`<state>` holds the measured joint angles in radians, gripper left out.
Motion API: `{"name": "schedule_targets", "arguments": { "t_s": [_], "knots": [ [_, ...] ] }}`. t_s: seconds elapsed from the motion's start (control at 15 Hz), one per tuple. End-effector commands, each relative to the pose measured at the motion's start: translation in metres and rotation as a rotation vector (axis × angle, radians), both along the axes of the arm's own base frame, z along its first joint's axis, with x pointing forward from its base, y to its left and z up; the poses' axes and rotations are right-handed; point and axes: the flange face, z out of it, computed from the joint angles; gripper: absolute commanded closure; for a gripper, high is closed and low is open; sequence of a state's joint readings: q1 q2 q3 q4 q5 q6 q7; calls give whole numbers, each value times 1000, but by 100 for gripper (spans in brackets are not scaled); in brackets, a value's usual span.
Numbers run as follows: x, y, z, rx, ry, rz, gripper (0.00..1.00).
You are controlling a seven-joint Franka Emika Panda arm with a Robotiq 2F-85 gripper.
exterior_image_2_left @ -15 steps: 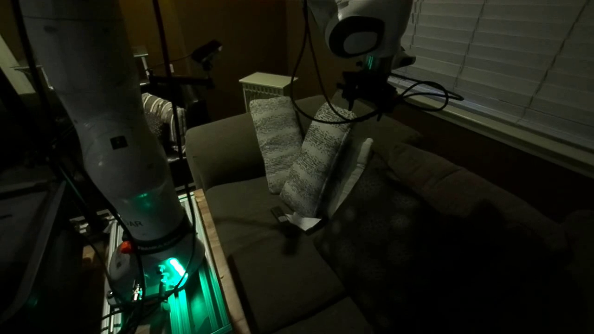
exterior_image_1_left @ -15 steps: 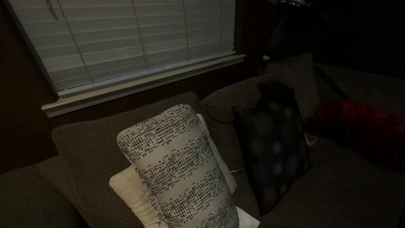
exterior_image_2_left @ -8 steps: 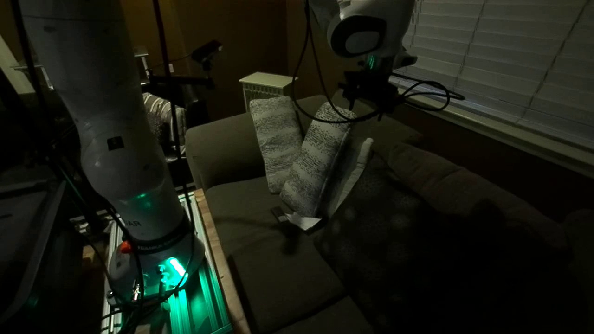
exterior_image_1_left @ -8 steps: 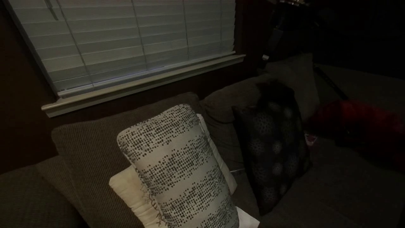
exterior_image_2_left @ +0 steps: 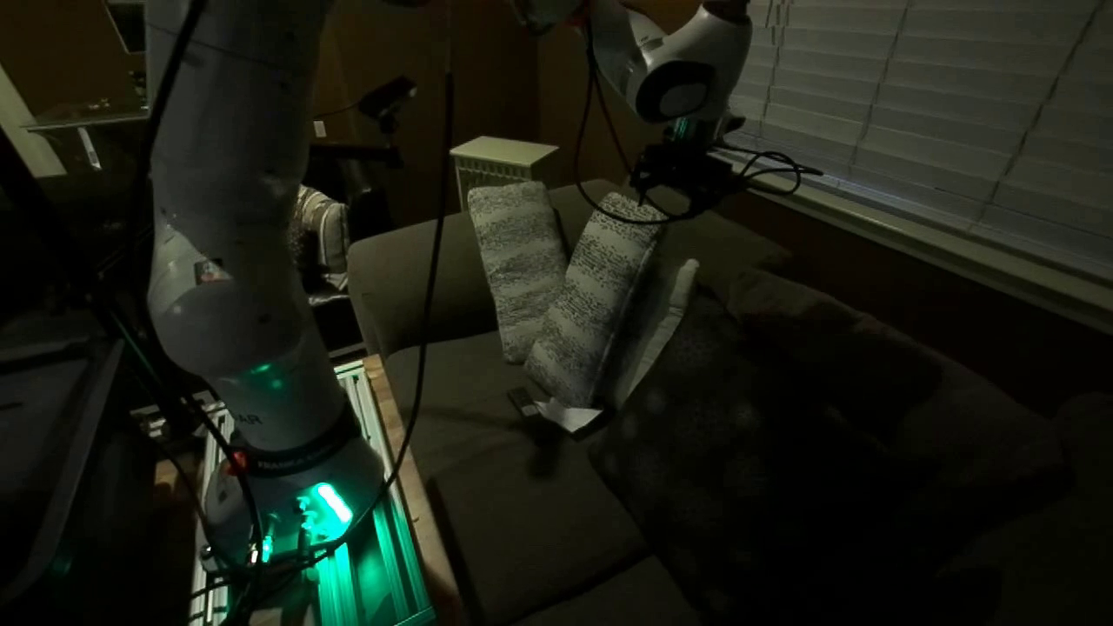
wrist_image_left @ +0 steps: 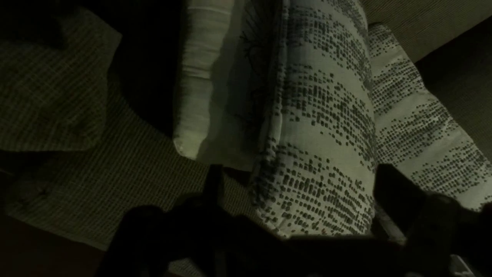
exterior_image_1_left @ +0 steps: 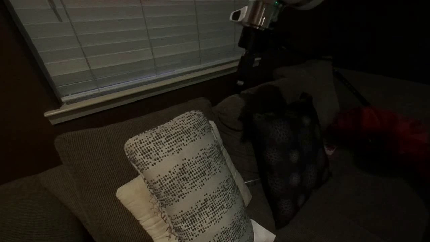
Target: Move the long white pillow to the right
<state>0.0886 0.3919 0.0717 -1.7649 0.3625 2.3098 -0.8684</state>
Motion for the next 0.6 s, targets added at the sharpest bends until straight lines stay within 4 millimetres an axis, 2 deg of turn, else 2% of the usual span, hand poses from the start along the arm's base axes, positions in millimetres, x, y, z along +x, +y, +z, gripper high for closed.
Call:
{"name": "schedule_targets", "arguments": {
  "t_s": [0.0, 0.2, 0.53],
  "knots": [
    [49, 32, -27, -22, -10, 120, 0],
    [69, 53, -48, -20, 3, 225, 0],
    [95, 77, -66, 6, 10, 355, 0]
  ]
}}
